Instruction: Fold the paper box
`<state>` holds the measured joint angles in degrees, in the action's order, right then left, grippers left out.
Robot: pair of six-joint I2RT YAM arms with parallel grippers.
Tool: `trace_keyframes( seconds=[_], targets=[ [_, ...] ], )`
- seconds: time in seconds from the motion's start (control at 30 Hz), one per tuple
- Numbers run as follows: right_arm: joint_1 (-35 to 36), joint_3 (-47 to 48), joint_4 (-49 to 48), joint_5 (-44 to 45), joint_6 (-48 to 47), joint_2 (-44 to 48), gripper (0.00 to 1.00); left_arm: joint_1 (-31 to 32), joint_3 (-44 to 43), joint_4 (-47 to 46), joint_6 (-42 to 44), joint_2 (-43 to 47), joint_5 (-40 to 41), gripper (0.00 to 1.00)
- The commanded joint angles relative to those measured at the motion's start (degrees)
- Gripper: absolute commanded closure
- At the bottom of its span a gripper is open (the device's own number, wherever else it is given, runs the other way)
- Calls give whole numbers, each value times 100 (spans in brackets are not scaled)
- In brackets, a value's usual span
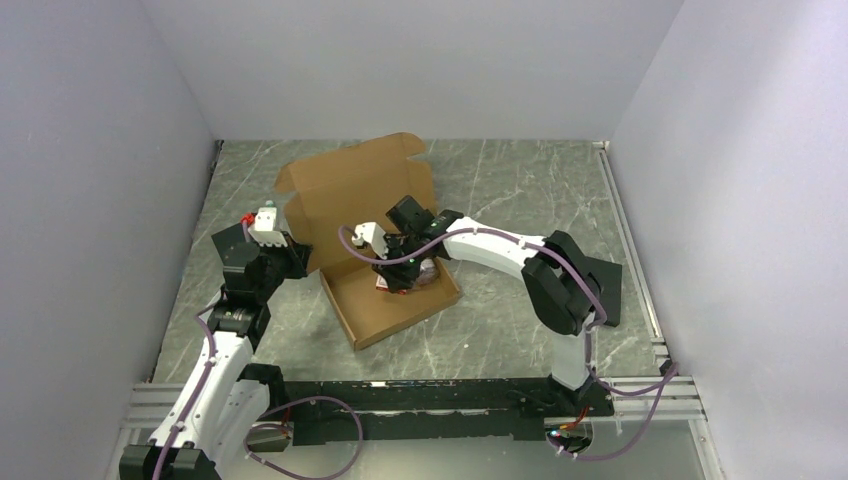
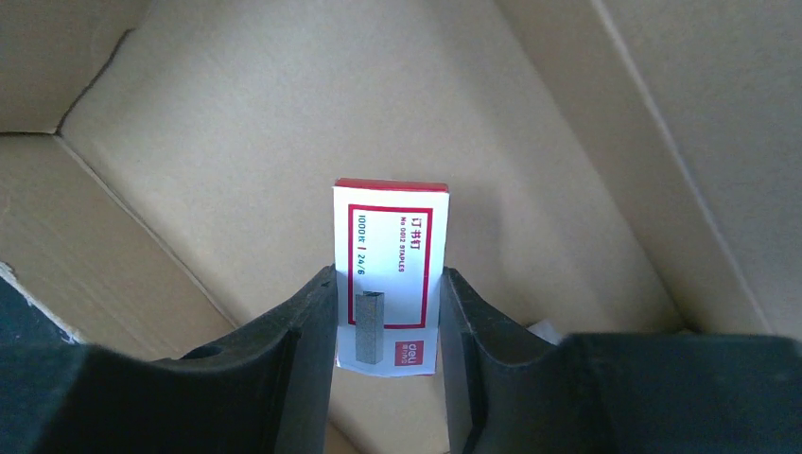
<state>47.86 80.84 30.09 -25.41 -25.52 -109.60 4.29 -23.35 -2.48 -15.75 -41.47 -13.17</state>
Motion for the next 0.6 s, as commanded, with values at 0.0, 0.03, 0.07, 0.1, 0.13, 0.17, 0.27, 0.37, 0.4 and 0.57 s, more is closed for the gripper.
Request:
trace_keyframes(
  seconds=[0.0,0.03,0.07,0.1,0.13,0.17,0.27,0.37,0.4,0.57],
  targets=[
    [-13,126,86,138,-11,-1,55,41,-1,-305,28,32,-81,100],
    [-13,132,124,110,-26,31,50,39,0,-300,28,38,-81,100],
    [-13,129,164,68,-48,88,46,37,12,-305,28,35,-81,100],
    [-13,110,186,30,-68,170,42,36,14,-308,28,39,-81,100],
    [-13,70,202,-10,-96,273,39,41,8,-309,27,47,-72,100],
    [-13,26,226,-69,-132,377,36,41,14,-314,27,44,-67,100],
    [-41,-117,425,-309,-431,766,31,45,16,-305,35,51,-55,100],
    [-218,-242,851,-845,-979,1151,29,45,24,-299,37,61,-28,100],
    [-313,-274,1009,-1071,-1181,1272,29,45,26,-312,37,60,-28,100],
    [-1115,-519,1299,-2142,-1648,1726,29,45,29,-297,44,60,-10,100]
  ],
)
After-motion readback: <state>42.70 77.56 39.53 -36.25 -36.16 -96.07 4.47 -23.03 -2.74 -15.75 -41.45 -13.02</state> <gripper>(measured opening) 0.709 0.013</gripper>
